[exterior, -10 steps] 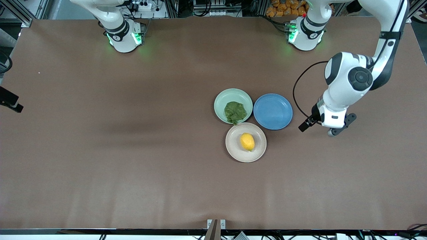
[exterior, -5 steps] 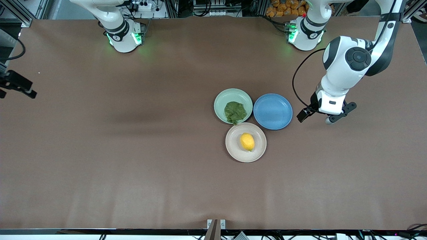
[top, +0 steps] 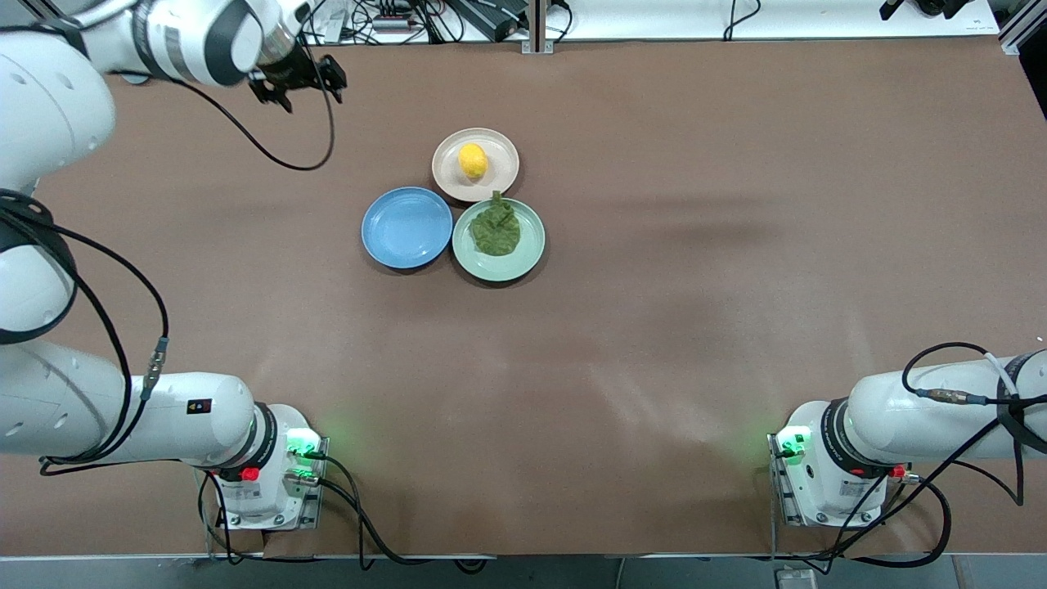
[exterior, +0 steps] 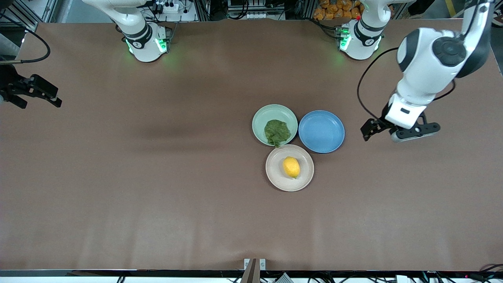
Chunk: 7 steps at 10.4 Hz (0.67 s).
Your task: Place lemon and lettuce in plates
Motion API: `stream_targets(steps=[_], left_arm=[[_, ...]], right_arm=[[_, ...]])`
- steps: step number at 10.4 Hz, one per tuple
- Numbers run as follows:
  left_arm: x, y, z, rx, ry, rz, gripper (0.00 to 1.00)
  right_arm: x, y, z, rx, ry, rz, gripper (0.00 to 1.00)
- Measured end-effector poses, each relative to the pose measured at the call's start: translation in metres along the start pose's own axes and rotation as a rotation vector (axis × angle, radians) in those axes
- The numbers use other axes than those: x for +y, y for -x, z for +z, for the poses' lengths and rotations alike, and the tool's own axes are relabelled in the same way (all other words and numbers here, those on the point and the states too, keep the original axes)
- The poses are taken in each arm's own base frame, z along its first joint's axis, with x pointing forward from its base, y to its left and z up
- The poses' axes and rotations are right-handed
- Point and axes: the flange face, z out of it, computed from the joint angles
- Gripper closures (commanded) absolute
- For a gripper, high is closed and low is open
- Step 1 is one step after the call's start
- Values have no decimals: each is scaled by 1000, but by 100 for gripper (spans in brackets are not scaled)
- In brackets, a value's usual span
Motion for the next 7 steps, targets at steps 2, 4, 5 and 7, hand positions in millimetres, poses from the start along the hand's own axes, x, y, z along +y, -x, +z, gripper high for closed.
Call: stream_targets(steps=[2,4,5,7], left_arm=[[-9,-16,-51,-35,-14,93,0],[-13,-27,-100,-40,-5,110,0],[-12,-30,-115,-30,-1,111,0],[-10,-37,-141,17,11,111,0]], right_arm=[[-2,0,0,2,0,-3,0],[-10,0,-1,5,3,-19,0],[-15,0,-1,4,6,-29,0],[-22,1,0,-5,7,-41,0]])
